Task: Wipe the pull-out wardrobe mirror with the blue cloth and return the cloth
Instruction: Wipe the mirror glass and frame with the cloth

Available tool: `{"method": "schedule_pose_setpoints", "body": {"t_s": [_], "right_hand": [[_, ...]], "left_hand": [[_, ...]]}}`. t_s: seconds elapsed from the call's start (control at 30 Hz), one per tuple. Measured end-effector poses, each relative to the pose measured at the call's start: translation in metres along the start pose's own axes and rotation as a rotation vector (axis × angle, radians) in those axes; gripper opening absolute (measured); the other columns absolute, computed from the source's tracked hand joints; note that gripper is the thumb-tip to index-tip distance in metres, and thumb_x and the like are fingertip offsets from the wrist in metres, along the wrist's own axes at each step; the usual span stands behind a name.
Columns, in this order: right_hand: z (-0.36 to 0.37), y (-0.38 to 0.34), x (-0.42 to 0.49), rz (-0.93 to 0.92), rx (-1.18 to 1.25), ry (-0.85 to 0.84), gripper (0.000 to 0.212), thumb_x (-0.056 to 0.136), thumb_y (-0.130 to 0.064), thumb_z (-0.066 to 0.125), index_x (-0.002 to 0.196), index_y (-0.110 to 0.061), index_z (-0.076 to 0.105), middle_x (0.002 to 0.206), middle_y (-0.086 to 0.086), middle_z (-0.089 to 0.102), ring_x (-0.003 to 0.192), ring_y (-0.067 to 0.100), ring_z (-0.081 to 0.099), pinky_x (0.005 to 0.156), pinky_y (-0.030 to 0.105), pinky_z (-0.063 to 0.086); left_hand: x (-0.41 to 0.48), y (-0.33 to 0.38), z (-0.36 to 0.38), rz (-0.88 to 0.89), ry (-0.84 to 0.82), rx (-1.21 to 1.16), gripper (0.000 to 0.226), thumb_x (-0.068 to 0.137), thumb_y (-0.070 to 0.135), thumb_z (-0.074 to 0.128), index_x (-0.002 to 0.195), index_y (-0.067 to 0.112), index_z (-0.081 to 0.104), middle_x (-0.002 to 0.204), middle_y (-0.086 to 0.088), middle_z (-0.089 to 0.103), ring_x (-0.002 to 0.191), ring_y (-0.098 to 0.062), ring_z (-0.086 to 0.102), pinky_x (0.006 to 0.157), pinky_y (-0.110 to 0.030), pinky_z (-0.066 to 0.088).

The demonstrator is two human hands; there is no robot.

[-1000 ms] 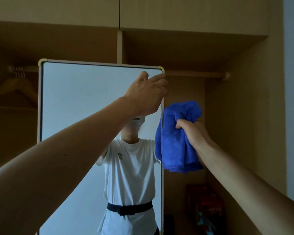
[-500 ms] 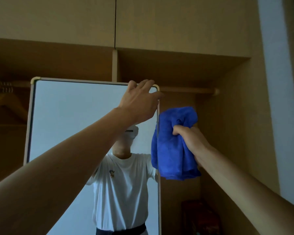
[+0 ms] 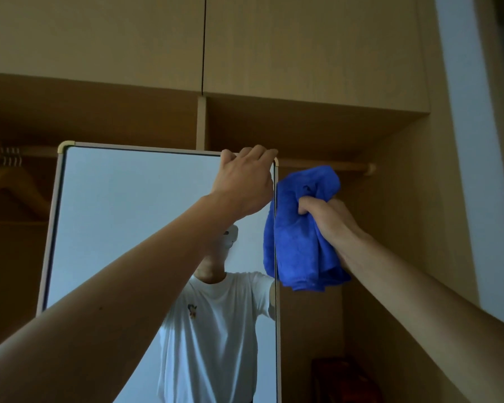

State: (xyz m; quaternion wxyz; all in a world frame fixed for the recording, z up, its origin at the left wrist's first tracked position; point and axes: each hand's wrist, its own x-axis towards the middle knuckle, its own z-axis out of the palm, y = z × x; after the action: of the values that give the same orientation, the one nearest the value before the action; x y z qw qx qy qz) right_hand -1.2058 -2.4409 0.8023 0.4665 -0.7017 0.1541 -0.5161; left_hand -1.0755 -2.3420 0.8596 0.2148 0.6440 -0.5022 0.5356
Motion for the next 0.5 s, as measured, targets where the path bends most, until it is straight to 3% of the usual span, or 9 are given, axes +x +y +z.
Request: {"method": "schedule_pose_setpoints", "body": {"t_s": [0.13,0.23,0.37,0.5], "right_hand": [[0.0,-0.033,0.016,-0.049,-0.042,0.011,0.017,0.077,-0.013,0.061,0.066,-0.016,0.048,0.052,-0.001,0.048,0.051,0.017,0.053,0.053,0.03,0.042],[-0.004,-0.046,0.024,-0.07,-0.063,-0.034,0.017,0.074,-0.013,0.06,0.068,-0.018,0.045,0.058,0.002,0.047,0.058,0.021,0.052,0.059,0.035,0.042],[-0.011,-0.027,0.026,-0.029,-0.025,-0.099,0.009,0.077,-0.012,0.061,0.081,-0.014,0.053,0.071,0.007,0.057,0.068,0.025,0.058,0.066,0.039,0.047],[-0.017,0.0,0.022,0.071,-0.038,-0.17,0.011,0.078,-0.012,0.062,0.085,-0.014,0.054,0.077,0.009,0.059,0.065,0.022,0.059,0.063,0.033,0.048]], "left_hand": [[-0.001,0.001,0.0,-0.017,-0.005,-0.026,0.055,0.1,0.024,0.04,0.154,0.021,0.035,0.151,0.002,0.045,0.138,-0.02,0.041,0.102,-0.04,0.028],[-0.002,0.0,-0.002,-0.002,-0.012,-0.035,0.053,0.101,0.026,0.039,0.154,0.022,0.034,0.151,0.004,0.045,0.138,-0.019,0.041,0.101,-0.039,0.028],[-0.005,-0.014,-0.006,0.001,-0.002,0.034,0.053,0.102,0.033,0.04,0.154,0.024,0.034,0.149,0.004,0.047,0.134,-0.019,0.045,0.102,-0.041,0.028],[-0.014,-0.032,-0.01,-0.057,0.016,0.071,0.05,0.103,0.039,0.038,0.151,0.027,0.038,0.146,0.005,0.049,0.132,-0.019,0.047,0.106,-0.045,0.029]]}}
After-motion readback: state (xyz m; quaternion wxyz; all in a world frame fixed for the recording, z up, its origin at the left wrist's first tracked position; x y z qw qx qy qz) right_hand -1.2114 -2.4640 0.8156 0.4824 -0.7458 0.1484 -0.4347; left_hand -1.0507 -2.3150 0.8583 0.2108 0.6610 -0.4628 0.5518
